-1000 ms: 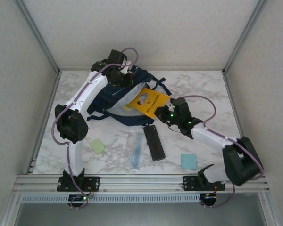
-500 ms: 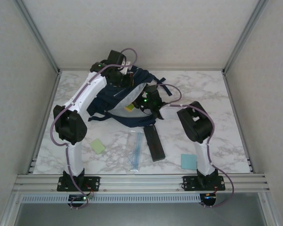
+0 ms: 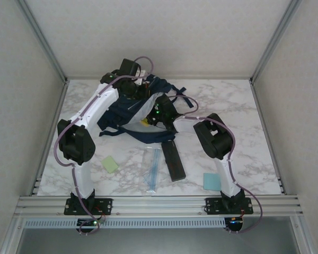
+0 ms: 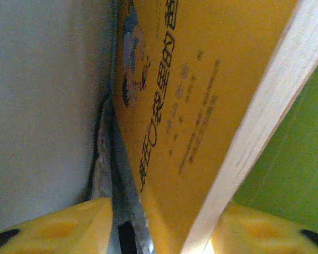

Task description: Pack books, pencil case, and school supplies into a backpack

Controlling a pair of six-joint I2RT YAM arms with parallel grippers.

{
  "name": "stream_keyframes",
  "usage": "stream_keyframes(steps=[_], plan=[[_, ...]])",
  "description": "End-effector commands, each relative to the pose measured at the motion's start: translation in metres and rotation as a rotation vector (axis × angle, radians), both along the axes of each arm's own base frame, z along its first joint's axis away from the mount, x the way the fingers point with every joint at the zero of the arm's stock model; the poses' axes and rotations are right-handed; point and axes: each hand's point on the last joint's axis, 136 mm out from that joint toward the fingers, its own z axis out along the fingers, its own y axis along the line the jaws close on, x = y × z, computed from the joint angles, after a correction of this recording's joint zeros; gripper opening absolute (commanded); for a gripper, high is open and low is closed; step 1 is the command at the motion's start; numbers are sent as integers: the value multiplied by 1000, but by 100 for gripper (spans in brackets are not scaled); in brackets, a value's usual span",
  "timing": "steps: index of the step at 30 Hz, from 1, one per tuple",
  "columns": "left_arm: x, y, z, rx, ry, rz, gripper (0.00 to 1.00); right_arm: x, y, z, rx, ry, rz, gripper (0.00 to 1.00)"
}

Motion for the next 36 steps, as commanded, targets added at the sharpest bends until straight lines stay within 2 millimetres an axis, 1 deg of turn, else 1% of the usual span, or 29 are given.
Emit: stream_keyframes(steps=[1,3,6,10,12,14,16,18,19,20,22,23,24,25,27,28,31,33,36], plan=[[2,-10,49,-110,-111,-4,0,-14,-17,25,-22,-1,10,56],[3,-9,48,-108,-110,0,0,-23,-31,28,-65,1,20,58],[6,-9,44,-104,-107,6,0,-34,-58,32,-176,-16,71,59],[9,-10,38,-111,-92,20,0,-59,-105,34,-337,4,147,60],[10,-11,33,-120,-78,32,0,-72,-130,38,-431,-2,156,61],[8,-14,30,-146,-64,36,0,-86,-154,49,-539,-36,164,61],[6,-16,29,-171,-48,42,0,-98,-174,62,-626,-70,170,62],[3,-15,28,-188,-37,57,1,-107,-196,75,-710,-99,144,64],[1,-14,29,-193,-32,68,10,-111,-206,83,-747,-117,129,67],[-1,-13,29,-199,-29,75,23,-115,-214,89,-771,-132,114,70],[-7,-6,28,-204,-20,110,59,-119,-227,103,-803,-171,75,81],[-9,-2,29,-206,-22,135,71,-120,-234,110,-812,-192,42,92],[-11,6,28,-201,-25,167,84,-122,-239,117,-812,-215,15,99],[-14,13,26,-196,-26,197,95,-122,-242,125,-803,-239,-12,99],[-18,29,23,-191,-32,251,100,-123,-249,137,-787,-274,-67,99],[-20,39,21,-189,-38,282,100,-123,-250,143,-777,-294,-84,99],[-27,70,6,-178,-32,369,100,-122,-255,156,-759,-338,-131,99],[-32,91,-9,-167,-17,432,100,-118,-261,156,-766,-333,-185,99],[-38,123,-38,-151,21,528,100,-112,-273,149,-784,-296,-273,99]])
